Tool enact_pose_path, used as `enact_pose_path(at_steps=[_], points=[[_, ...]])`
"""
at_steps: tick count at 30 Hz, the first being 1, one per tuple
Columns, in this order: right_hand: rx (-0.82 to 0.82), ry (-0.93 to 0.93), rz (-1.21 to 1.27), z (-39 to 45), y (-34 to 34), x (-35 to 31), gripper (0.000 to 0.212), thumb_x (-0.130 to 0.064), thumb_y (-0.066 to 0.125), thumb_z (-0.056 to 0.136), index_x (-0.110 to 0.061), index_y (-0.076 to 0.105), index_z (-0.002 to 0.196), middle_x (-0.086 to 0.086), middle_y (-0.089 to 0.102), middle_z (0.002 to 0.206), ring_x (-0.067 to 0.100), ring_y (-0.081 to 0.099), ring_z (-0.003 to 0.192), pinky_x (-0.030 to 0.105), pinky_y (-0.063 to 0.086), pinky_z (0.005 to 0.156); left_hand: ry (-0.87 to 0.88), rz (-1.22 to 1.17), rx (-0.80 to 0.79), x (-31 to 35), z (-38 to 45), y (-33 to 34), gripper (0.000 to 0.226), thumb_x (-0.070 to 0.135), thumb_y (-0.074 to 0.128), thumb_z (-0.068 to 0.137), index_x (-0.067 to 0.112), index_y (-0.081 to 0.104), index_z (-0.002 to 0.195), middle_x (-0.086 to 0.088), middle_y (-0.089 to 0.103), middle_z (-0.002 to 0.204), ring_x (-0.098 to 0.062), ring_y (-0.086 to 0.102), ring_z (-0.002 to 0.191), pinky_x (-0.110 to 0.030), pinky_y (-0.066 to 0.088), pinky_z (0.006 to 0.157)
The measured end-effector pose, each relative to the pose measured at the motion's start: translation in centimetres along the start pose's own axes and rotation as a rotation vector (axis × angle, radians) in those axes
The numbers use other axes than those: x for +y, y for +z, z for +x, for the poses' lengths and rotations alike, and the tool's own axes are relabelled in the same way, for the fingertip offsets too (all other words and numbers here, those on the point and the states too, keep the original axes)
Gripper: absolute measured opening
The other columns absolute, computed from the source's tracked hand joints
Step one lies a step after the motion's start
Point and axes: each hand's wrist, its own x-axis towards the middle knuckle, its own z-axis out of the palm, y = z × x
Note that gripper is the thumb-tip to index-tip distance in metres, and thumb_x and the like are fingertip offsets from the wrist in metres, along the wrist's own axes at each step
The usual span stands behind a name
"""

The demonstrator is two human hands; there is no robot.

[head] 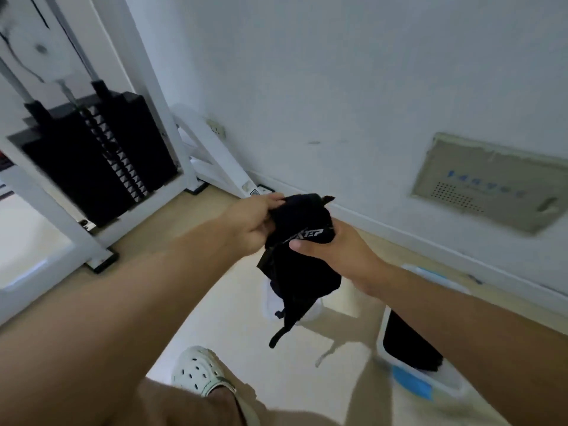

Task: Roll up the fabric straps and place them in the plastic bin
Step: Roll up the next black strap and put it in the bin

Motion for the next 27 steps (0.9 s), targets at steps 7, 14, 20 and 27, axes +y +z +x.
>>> enact_pose_path(at_steps=[7,14,20,27], points=[[-0.134,0.132,0.062,-4.9,-3.3,-4.0,0.053,-0.048,0.08,0.068,-0.023,0.071,0.114,-0.001,0.077,0.112,0.017,0.073,0.107,0.035,0.054,0.098,0.14,-0.338,-0.074,-1.2,-5.1,4.1,0.019,-0.002,0.052,0.102,0.013,0.059,0.112,-0.01,0.071,0.096,-0.021,0.07,0.078,-0.034,0.062,0.065],[0.064,0.093,0.058,-5.1,-5.4,-4.6,0.024,-0.021,0.086,0.077,-0.015,0.076,0.097,0.003,0.079,0.096,0.018,0.077,0.091,0.027,0.057,0.084,0.276,0.002,0.177,-2.1,-3.8,4.2,0.018,0.004,0.063,0.099,0.017,0.059,0.087,-0.005,0.067,0.092,-0.016,0.064,0.077,-0.024,0.052,0.059],[0.104,0.025,-0.419,-4.0,-7.8,-4.0,0.021,-0.023,0.091,0.072,-0.021,0.07,0.075,-0.011,0.066,0.066,0.006,0.067,0.064,0.02,0.051,0.065,0.554,0.791,0.085,-2.0,-2.7,2.1,0.048,0.03,0.079,0.087,0.035,0.06,0.131,0.019,0.051,0.135,0.0,0.048,0.127,-0.021,0.04,0.103],[-0.024,0.001,-0.496,-2.8,-8.0,-2.6,0.019,-0.021,0.09,0.074,-0.022,0.071,0.077,-0.004,0.072,0.072,0.005,0.065,0.066,0.017,0.048,0.066,0.554,1.064,-0.292,-4.8,-1.0,2.8,0.036,0.048,0.085,0.078,0.03,0.063,0.1,0.016,0.07,0.096,0.0,0.065,0.093,-0.02,0.049,0.085]])
